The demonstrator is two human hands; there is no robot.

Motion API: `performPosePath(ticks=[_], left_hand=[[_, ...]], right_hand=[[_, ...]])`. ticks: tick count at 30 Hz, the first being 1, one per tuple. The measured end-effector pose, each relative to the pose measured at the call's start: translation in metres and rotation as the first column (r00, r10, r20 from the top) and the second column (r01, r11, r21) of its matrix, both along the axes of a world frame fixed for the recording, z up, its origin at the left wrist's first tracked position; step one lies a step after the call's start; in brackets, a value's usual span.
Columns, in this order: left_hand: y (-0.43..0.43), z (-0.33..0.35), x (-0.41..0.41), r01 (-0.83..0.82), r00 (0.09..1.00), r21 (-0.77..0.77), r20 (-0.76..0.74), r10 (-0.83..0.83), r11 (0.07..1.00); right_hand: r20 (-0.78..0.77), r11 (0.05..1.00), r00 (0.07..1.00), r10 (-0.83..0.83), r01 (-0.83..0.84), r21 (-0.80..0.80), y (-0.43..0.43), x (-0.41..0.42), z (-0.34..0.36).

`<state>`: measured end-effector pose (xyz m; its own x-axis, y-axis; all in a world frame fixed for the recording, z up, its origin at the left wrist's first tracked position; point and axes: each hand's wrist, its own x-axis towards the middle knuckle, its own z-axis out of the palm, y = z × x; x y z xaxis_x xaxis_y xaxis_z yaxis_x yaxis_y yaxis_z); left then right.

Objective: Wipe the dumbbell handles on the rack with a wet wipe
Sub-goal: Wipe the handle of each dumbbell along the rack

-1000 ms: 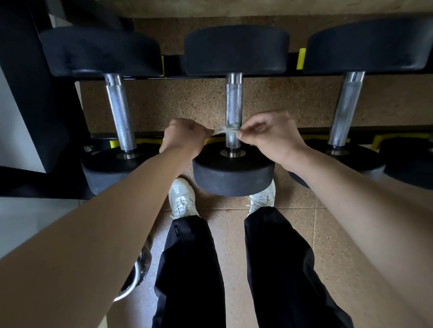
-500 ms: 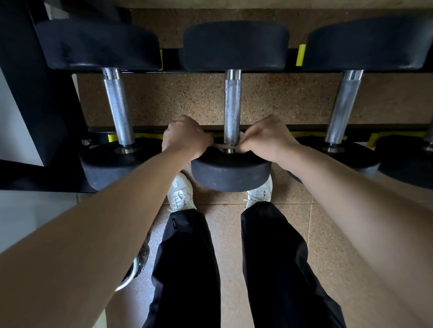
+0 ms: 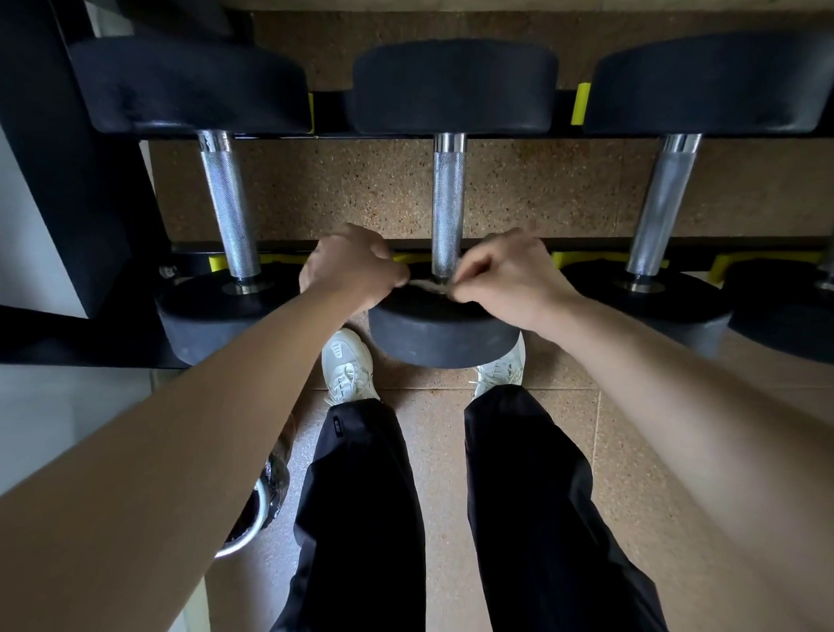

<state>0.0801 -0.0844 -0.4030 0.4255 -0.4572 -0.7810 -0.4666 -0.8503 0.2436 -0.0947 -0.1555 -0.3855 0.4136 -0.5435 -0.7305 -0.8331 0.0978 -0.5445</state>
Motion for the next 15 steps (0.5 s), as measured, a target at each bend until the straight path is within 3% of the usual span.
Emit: performPosePath(ticks=[3, 6, 9, 11, 15], left_hand=[[0.001, 0.002, -0.003, -0.023, 0.978, -0.058, -0.21, 0.011, 0.998], [0.004, 0.003, -0.007, -0.145, 0.959, -0.164, -0.268, 0.097, 0.976], [0.006, -0.004, -0.006, -0.334, 0.931, -0.232, -0.232, 0.282, 0.913], [0.002, -0.007, -0.004, -0.436, 0.883, -0.219, -0.291, 0.368, 0.873], [-0.02, -0.013, -0.006, -0.613, 0.716, -0.102, -0.491, 0.496, 0.784]], right_hand=[[-0.039, 0.971, 0.97, -0.238, 0.238, -0.022, -0.011, -0.017, -0.008], [0.037, 0.808, 0.809, -0.586, 0.58, 0.104, -0.019, -0.03, -0.012], [0.037, 0.687, 0.686, -0.727, 0.725, 0.052, -0.028, -0.036, -0.015], [0.047, 0.618, 0.618, -0.785, 0.786, -0.01, -0.034, -0.036, -0.018], [0.113, 0.619, 0.609, -0.785, 0.774, 0.133, -0.035, -0.017, -0.022]])
